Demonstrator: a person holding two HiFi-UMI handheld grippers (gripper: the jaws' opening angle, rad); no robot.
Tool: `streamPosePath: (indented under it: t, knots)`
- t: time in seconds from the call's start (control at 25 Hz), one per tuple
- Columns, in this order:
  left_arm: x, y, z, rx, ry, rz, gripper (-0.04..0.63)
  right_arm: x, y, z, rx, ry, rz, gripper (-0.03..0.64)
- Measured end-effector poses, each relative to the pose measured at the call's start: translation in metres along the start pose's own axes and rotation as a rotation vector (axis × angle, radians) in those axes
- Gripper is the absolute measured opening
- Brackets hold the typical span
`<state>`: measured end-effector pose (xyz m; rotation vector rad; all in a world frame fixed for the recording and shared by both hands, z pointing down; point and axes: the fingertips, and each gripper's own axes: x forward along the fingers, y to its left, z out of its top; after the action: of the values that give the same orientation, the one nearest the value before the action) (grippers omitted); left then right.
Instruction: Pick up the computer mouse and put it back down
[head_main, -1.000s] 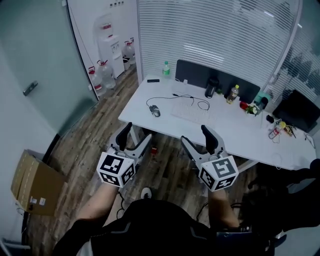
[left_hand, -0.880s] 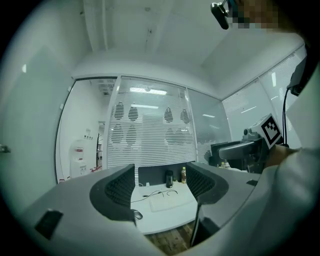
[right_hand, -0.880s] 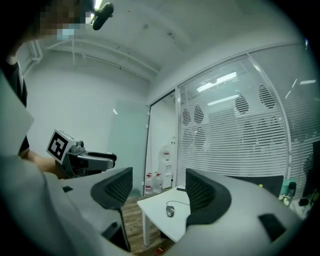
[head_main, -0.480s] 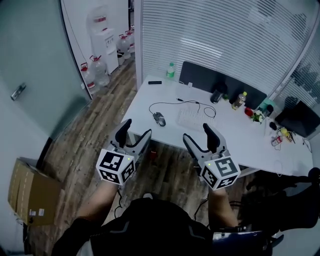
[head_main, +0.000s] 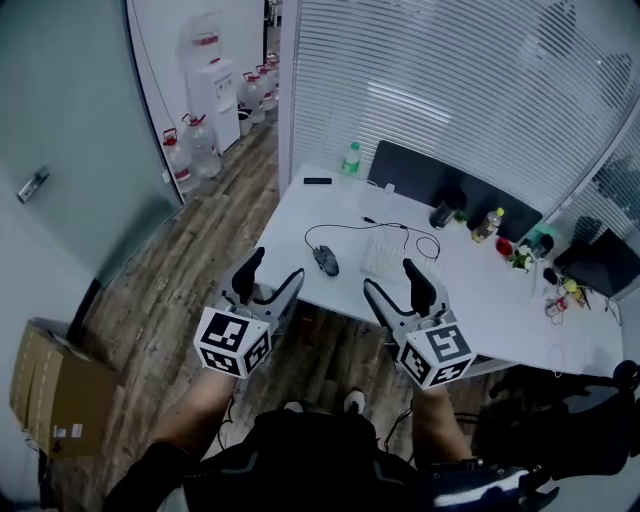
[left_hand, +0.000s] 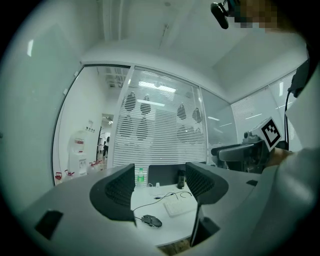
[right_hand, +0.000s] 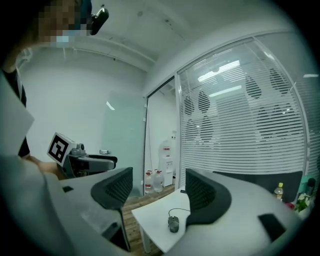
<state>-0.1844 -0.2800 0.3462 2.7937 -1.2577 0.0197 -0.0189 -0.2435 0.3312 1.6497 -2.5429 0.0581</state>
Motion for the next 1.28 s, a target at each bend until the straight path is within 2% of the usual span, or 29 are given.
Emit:
streamPosePath:
  t: [0.32, 0.72, 0.92, 1.08, 1.28]
  knots:
    - [0.038, 0.008, 0.001, 0.005, 0.010, 0.074, 0.320, 0.037, -0.032, 0.005, 0.001, -0.024, 0.088, 0.330]
    - [0.112, -0.002, 0.017, 0.029, -0.004, 0.173, 0.321, 0.068, -0.110, 0.024, -0.017, -0.072, 0.189, 0.336]
    - [0.144, -0.006, 0.013, 0.033, 0.015, 0.207, 0.320, 0.081, -0.142, 0.023, -0.014, -0.071, 0.232, 0.344]
    - [0.160, 0.004, 0.007, 0.026, 0.026, 0.229, 0.321, 0.097, -0.155, 0.013, -0.008, -0.053, 0.253, 0.350]
    - [0.171, 0.034, 0.000, 0.010, 0.035, 0.209, 0.321, 0.131, -0.149, 0.004, -0.002, -0.021, 0.245, 0.356]
